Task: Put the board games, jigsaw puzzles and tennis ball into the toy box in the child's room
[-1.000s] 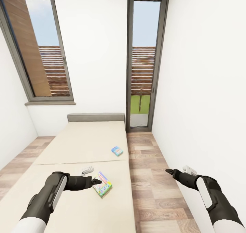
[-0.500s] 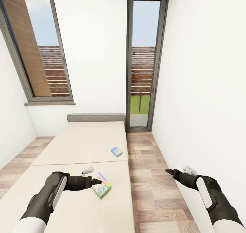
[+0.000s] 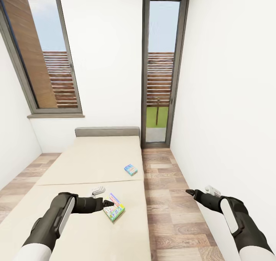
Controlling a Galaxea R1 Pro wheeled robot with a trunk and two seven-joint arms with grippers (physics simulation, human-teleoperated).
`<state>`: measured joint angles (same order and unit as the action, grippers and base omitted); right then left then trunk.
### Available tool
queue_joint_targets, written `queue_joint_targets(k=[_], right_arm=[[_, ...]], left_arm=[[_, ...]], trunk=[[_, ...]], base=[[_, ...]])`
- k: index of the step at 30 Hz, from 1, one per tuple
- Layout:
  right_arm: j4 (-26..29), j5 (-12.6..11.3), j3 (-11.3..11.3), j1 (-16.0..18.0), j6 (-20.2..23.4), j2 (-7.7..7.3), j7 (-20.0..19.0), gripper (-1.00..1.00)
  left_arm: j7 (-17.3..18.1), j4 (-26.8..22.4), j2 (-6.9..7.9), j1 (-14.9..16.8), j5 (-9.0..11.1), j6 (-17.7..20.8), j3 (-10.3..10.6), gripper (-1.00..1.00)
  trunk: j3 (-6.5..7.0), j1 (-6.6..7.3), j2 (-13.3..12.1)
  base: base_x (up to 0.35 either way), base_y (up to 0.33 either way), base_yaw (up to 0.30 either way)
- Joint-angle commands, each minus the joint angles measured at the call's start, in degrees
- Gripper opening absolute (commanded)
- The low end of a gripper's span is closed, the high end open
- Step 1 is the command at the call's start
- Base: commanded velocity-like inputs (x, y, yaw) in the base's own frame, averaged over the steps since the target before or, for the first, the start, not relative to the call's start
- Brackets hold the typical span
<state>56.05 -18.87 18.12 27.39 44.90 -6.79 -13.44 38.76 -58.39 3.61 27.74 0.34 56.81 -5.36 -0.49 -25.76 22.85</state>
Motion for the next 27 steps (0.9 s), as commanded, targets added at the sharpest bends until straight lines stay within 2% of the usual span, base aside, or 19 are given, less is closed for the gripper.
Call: queue_joint_targets(k=[1,22,27], right_arm=[[0.0,0.2,0.1,0.0,0.3,0.02,-0.4,1.00],[0.0,0.3,0.1,0.0,0.1,0.19,-0.2,1.00],[0.1,0.4,0.0,0.0,0.1,0.31,0.0,1.00]], left_arm=[[0.2,0.0,-0.01,0.0,0.0,0.4,-0.1,1.00],[-0.1,0.3,-0.01,0.0,-0.1,-0.2,-0.3,1.00],[-1.5,0.8,-0.20,0.5,-0.2,-0.8,-0.5,1.00]], trunk=[[-0.05,-0.03,0.1],[-0.05,-0.03,0.1],[-0.05,-0.03,0.1]], base=[[0.000,0.000,0.000],[0.019,0.000,0.000],[0.003,0.000,0.000]])
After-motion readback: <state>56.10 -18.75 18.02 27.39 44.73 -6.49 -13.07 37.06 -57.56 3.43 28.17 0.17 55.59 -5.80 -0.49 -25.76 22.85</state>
